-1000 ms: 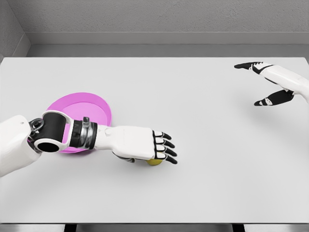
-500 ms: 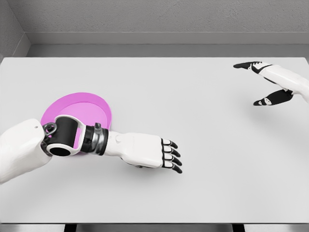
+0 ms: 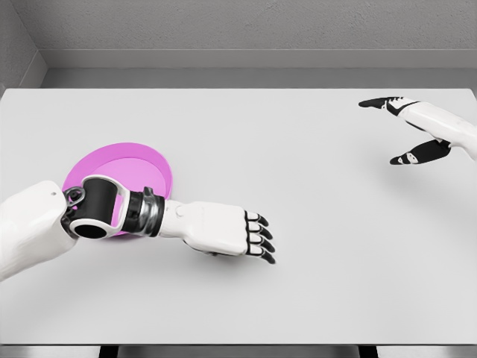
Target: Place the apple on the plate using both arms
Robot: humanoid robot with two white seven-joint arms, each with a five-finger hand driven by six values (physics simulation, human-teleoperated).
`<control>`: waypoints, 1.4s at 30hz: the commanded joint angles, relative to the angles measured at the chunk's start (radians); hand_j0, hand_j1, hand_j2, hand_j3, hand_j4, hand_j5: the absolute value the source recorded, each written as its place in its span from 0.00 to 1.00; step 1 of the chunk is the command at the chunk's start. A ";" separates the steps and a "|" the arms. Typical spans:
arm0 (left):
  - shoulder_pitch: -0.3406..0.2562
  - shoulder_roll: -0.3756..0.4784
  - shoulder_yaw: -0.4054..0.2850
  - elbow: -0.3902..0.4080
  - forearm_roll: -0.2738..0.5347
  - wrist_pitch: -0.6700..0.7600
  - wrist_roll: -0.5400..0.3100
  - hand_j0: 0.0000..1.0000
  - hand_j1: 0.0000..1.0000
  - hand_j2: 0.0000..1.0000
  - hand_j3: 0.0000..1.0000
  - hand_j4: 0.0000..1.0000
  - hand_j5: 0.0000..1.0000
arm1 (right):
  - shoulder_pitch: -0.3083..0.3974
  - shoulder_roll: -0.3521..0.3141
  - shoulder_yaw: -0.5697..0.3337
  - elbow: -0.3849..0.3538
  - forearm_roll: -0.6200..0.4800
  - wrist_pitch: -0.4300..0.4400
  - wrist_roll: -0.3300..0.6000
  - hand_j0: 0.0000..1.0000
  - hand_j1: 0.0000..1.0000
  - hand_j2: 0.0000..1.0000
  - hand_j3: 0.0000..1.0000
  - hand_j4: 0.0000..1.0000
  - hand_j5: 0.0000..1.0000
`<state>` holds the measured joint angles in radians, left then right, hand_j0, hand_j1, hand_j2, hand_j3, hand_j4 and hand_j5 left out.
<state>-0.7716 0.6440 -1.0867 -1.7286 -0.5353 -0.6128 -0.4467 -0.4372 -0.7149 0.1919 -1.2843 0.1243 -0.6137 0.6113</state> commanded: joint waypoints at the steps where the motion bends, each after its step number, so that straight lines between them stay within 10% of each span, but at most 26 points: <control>1: 0.000 0.000 0.001 0.008 0.005 0.002 -0.003 0.92 0.92 0.92 0.92 0.92 0.92 | 0.000 -0.002 0.000 -0.001 -0.008 0.003 0.000 1.00 1.00 1.00 1.00 1.00 1.00; 42: -0.012 -0.043 -0.022 0.093 0.001 0.002 -0.006 0.84 0.84 0.84 0.84 0.84 0.84 | 0.014 -0.003 0.000 -0.035 0.006 0.003 0.000 1.00 1.00 1.00 1.00 1.00 1.00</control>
<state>-0.7839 0.6058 -1.1029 -1.6351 -0.5386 -0.6128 -0.4529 -0.4234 -0.7162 0.1920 -1.3179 0.1380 -0.6137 0.6113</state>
